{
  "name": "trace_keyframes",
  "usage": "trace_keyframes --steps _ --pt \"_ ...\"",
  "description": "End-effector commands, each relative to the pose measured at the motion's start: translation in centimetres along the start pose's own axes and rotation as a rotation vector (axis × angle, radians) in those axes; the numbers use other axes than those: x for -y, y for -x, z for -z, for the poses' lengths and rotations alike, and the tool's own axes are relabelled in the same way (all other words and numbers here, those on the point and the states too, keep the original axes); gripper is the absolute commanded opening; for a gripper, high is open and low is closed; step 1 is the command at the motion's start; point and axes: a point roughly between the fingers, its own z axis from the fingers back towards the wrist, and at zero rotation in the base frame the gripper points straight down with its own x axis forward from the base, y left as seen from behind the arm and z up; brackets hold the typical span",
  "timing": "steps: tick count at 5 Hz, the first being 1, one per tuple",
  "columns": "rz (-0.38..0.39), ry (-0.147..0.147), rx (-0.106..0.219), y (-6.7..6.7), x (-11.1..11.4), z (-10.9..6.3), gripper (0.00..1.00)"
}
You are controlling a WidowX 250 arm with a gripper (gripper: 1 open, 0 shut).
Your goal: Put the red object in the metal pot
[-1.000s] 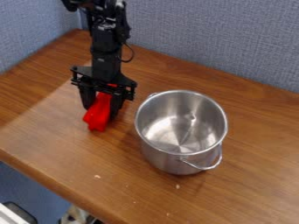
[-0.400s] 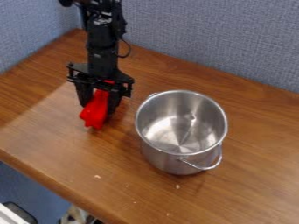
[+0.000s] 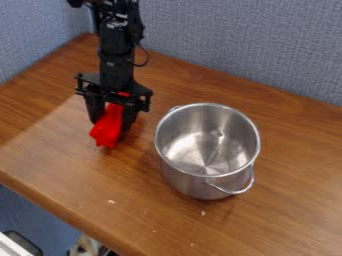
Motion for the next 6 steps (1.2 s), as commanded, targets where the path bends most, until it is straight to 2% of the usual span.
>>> trace_keyframes --steps 1,6 --pt "-0.013 -0.008 0.069 -0.2 -0.5 -2.3 0.0" --pt "-0.024 -0.011 0.051 0.5 -0.5 -3.7 0.0"
